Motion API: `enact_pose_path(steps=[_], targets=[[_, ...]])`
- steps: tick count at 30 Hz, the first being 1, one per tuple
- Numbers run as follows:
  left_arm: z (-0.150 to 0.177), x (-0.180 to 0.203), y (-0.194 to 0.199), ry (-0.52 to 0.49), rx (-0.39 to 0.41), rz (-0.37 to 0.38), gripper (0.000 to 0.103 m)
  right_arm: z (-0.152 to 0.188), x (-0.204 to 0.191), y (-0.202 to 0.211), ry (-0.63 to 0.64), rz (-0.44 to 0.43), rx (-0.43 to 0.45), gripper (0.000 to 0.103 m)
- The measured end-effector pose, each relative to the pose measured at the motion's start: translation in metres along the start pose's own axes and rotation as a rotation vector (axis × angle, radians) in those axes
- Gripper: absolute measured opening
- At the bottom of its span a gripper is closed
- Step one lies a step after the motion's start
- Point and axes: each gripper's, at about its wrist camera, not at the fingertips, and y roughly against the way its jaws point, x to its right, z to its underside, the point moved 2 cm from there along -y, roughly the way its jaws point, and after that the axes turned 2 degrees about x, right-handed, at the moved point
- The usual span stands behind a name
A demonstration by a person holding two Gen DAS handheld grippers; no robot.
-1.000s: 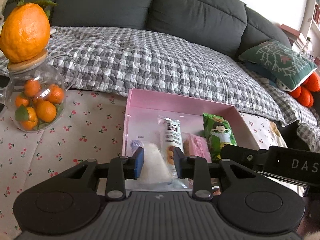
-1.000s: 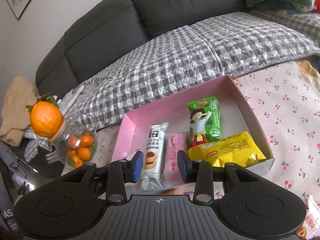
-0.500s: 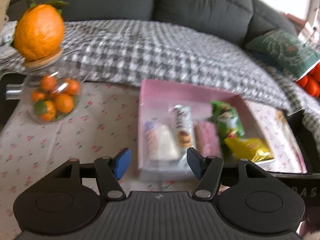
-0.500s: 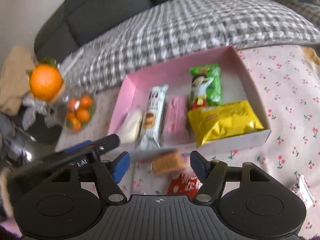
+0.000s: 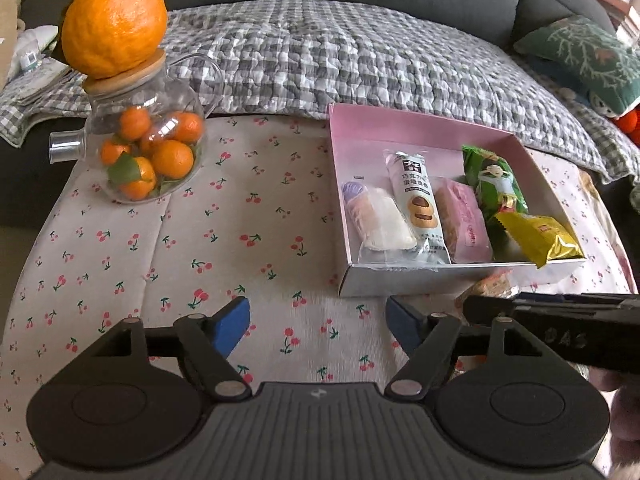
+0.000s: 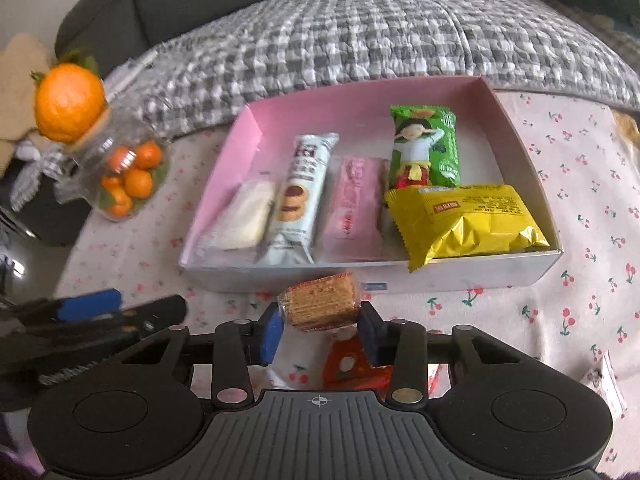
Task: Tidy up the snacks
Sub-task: 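Place the cake packet into the box with the right tool and release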
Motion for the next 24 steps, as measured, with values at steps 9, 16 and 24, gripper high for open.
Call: enact_pose_path(steps=[9, 16, 24], targets=[[-0.003, -0.001, 0.009, 0.022, 0.006, 0.065, 0.076, -0.045, -0.006, 0.024, -0.062, 0.029, 0.100, 0.040], [-0.003, 0.002, 0.013, 0.037, 0.002, 0.116, 0.077, -0.087, 0.003, -0.005, -0.098, 0.099, 0.121, 0.040], [-0.002, 0.002, 0.014, 0.029, 0.001, 0.131, 0.078, -0.099, 0.010, -0.028, -0.092, 0.141, 0.136, 0.042]])
